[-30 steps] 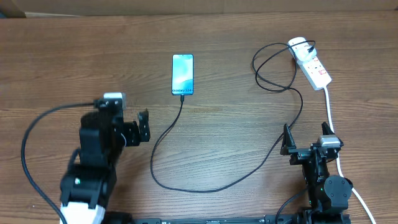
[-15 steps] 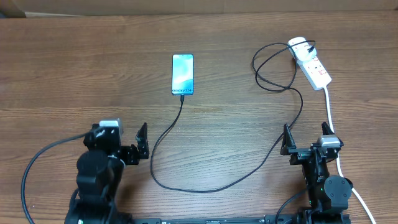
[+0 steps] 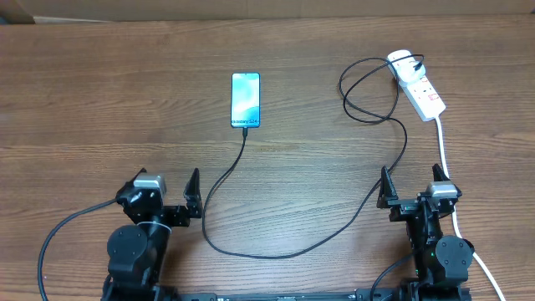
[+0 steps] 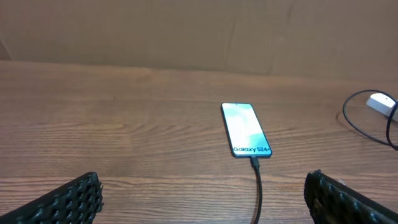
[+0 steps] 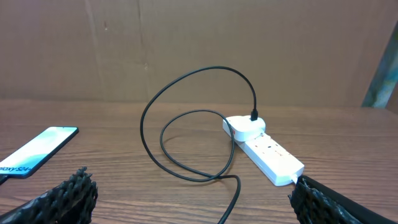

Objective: Plug charger to phone and switch on socket

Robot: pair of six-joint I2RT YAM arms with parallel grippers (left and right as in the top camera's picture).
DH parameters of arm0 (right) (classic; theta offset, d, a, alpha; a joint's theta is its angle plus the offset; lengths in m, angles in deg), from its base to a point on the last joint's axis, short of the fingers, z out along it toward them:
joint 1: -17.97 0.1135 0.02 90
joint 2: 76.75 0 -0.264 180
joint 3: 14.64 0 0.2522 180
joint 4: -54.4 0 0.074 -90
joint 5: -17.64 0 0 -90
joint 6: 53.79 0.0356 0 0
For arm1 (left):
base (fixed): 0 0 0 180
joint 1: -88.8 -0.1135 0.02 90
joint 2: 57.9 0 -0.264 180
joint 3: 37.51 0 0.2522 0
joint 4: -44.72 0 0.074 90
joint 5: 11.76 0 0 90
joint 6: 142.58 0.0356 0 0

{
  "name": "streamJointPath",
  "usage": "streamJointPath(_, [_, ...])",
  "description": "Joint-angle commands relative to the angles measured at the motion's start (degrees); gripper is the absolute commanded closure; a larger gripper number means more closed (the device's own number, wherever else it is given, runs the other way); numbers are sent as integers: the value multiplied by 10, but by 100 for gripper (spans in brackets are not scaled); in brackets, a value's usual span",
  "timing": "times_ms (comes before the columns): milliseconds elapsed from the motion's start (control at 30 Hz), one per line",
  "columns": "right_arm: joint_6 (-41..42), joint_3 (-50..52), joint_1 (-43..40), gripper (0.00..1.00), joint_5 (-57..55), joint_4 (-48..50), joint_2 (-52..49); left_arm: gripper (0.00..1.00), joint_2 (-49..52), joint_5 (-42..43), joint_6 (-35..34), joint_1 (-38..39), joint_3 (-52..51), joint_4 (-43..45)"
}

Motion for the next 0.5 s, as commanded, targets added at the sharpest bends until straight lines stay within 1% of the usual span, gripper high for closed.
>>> streamJointPath(0, [1,6,3,0,-1,4,6,0,-30,19,11,-13,-22,14])
streamJointPath(233, [1,6,3,0,-1,4,6,0,-82,81,10,-61,-66,51])
streamJointPath(467, [1,6,3,0,-1,4,6,0,-141,86,9,-64,-123,99])
